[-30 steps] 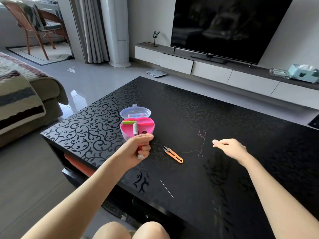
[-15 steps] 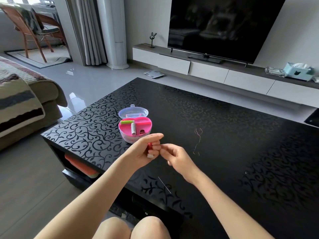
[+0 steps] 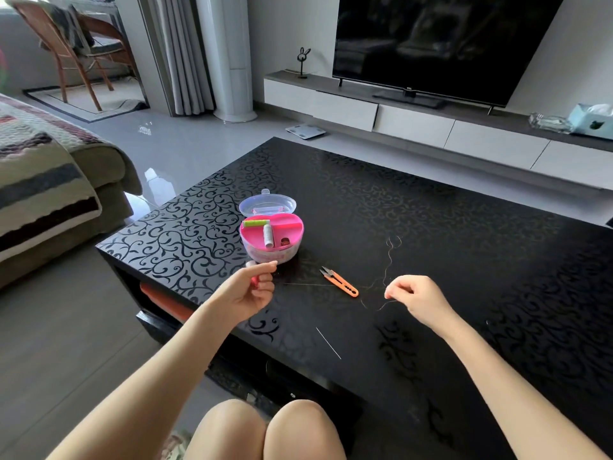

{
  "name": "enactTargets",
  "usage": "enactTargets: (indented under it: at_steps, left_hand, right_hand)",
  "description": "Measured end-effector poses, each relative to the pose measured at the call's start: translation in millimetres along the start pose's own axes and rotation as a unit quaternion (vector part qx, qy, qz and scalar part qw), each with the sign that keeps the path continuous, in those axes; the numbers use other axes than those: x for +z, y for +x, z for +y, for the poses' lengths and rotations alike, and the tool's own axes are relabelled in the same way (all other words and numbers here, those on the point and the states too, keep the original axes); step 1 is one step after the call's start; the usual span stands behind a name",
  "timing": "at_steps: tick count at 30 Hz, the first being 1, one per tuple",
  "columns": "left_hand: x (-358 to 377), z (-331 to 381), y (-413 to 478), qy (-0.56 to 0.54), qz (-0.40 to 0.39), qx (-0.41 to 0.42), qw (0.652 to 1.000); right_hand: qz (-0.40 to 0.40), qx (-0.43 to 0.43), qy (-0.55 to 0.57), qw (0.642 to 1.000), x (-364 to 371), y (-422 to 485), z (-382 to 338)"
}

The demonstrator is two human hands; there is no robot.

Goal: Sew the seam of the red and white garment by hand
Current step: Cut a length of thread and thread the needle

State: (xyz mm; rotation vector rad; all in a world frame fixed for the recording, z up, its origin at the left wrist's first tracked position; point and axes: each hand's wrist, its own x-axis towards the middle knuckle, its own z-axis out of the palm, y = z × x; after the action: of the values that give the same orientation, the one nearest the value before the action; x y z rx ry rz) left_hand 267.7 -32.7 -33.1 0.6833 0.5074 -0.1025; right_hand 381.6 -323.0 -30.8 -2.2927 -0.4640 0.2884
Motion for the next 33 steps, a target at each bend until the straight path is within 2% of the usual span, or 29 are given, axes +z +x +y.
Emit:
enactTargets:
  at_steps: [5, 9, 12, 15, 17, 20, 23, 25, 26, 28, 29, 31, 33]
  left_hand:
    - [-11.5, 8.0, -6.5, 0.025, 0.025, 0.001, 0.999]
    - [-20.4, 16.8, -7.6, -0.015, 0.052, 0.015, 0.998]
    - [-26.0, 22.3, -11.1, 0.002, 0.069, 0.027, 0.997]
    - [-20.4, 23.1, -17.5, 0.056, 0.074, 0.031, 0.995]
    - [-12.6, 21.1, -22.2, 0.104, 0.057, 0.037, 0.992]
    - [2.6, 16.1, -27.8, 0.165, 0.008, 0.057, 0.985]
    - [22.3, 8.9, -34.1, 0.208, -0.018, 0.067, 0.976]
    - [36.2, 2.6, -36.7, 0.228, -0.033, 0.068, 0.971]
    - [42.5, -1.0, -37.1, 0.238, -0.045, 0.068, 0.968]
    - [55.5, -8.7, -36.0, 0.252, -0.070, 0.065, 0.963]
    - [62.3, -12.6, -35.2, 0.250, -0.079, 0.061, 0.963]
    - [74.6, -18.5, -32.2, 0.226, -0.090, 0.054, 0.968]
    - [82.7, -19.6, -29.4, 0.188, -0.099, 0.048, 0.976]
  right_hand:
    - [0.028, 0.074, -0.130, 0.988, -6.5, -9.9, 20.8]
    - [0.074, 0.098, -0.156, 0.980, -14.9, -19.1, 29.9]
    - [0.043, 0.085, -0.124, 0.988, -18.2, -25.9, 35.3]
    - [-0.022, 0.044, -0.156, 0.987, -17.7, -32.0, 33.8]
    - [-0.031, 0.032, -0.174, 0.984, -19.9, -36.7, 27.9]
    - [0.043, 0.076, -0.146, 0.985, -22.7, -36.6, 19.5]
    - [0.180, 0.122, -0.163, 0.962, -23.9, -32.6, 11.4]
    - [0.246, 0.080, -0.156, 0.953, -22.4, -34.1, 1.9]
    - [0.244, 0.041, -0.130, 0.960, -19.7, -34.8, -7.9]
    - [0.177, -0.006, 0.039, 0.983, -6.3, -34.7, -33.8]
    - [0.099, -0.008, 0.155, 0.983, 4.2, -37.4, -50.1]
    - [-0.071, -0.012, 0.343, 0.937, 23.1, -43.1, -77.9]
    - [-0.188, -0.014, 0.382, 0.905, 36.9, -44.1, -93.6]
